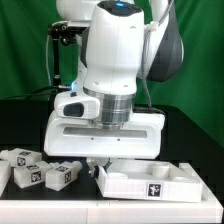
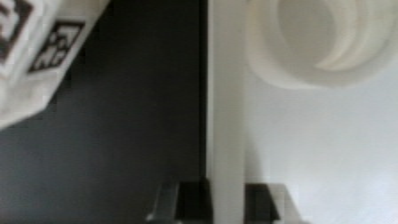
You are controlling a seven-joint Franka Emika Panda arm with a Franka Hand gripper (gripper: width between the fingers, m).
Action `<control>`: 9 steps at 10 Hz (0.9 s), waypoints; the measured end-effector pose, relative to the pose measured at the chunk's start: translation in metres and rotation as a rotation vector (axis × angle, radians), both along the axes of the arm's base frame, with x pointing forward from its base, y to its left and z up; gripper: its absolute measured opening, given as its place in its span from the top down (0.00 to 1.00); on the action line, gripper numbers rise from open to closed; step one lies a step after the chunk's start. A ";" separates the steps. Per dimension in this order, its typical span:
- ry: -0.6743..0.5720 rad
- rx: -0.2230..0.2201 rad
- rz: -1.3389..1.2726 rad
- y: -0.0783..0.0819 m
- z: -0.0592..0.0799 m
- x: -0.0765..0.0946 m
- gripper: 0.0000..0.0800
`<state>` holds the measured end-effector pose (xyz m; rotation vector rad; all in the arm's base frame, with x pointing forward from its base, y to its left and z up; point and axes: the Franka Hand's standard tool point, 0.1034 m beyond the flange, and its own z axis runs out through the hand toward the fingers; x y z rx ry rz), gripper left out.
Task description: Assemble one leg
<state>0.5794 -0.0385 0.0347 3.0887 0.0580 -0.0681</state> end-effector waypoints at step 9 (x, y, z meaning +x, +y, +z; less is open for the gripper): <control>-0.007 -0.023 -0.018 0.018 -0.024 -0.005 0.93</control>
Offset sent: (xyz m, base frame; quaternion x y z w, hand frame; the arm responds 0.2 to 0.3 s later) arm -0.0094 0.0109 -0.0192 0.0140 -0.0205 0.0069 0.9997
